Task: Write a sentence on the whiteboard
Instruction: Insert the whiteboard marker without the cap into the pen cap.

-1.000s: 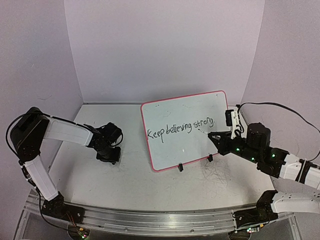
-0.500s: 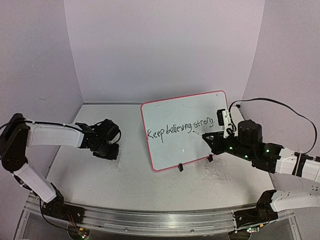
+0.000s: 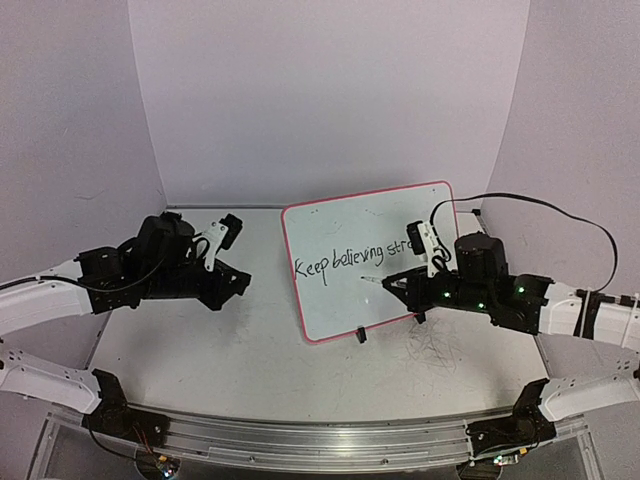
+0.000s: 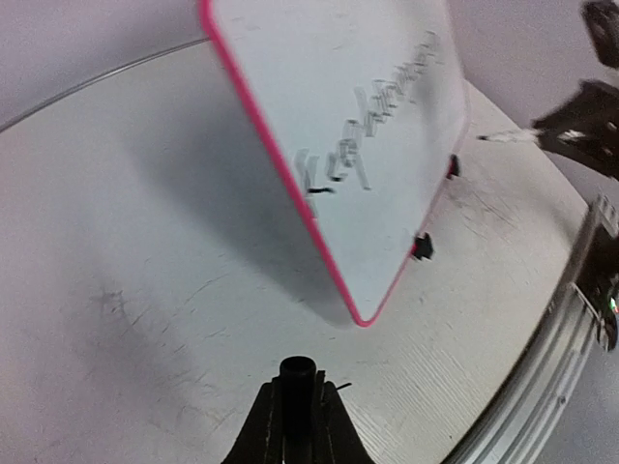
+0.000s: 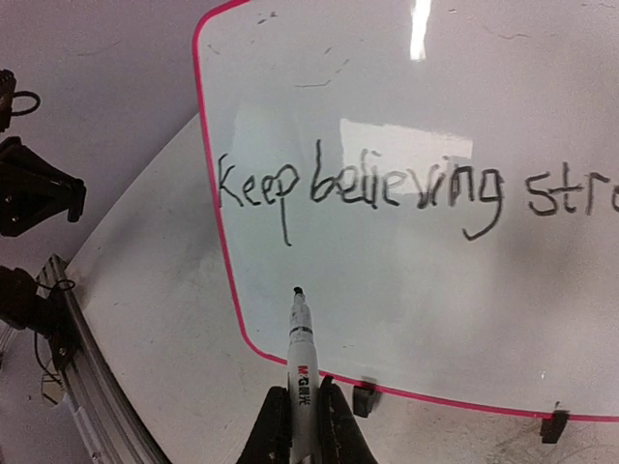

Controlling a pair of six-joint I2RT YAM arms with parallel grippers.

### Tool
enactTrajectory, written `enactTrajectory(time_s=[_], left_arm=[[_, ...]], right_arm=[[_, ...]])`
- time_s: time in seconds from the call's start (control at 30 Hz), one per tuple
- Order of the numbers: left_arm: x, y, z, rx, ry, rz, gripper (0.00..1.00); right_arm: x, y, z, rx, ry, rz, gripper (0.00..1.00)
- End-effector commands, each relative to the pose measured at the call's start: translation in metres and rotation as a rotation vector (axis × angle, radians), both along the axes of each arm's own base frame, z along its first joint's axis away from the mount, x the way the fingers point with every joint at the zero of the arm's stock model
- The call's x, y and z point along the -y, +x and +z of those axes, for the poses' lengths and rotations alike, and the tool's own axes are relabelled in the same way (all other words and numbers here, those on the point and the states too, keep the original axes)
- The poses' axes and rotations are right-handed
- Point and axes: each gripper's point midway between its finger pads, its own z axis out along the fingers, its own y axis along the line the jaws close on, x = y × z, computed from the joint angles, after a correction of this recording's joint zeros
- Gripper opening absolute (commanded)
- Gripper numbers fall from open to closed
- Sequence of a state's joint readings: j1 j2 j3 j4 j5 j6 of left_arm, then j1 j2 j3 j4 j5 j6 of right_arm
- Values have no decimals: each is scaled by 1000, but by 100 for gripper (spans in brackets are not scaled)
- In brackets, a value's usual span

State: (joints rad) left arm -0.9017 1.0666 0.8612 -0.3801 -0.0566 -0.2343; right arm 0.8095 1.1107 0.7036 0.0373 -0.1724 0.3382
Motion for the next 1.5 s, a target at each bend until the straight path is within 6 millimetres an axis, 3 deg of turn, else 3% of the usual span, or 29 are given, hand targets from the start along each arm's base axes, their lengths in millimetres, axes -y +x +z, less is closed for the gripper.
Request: enactTrajectory(time_s=[0.0,0.2,0.63,0.83,1.03,1.47], left_arm=[[35,-40,15,204,55,-340,1],[38,-55,12,398,173,-533,0],[32,-60,-8,503,234,-592,0],[30,-61,-12,524,252,-592,0],[29,-60,-13,529,258,-586,0],[29,-60,-14,529,260,-582,0]], right_arm=[[-41,-22,37,18,113,202,0],[-76,-41,39,-40,163,337,0],[-132,-57,44,-102,206,457,0],[-147,-59,47,-105,207,486,0],[-161,-62,38,-114,171,515,0],[-170,-66,27,-122,136,526,0]])
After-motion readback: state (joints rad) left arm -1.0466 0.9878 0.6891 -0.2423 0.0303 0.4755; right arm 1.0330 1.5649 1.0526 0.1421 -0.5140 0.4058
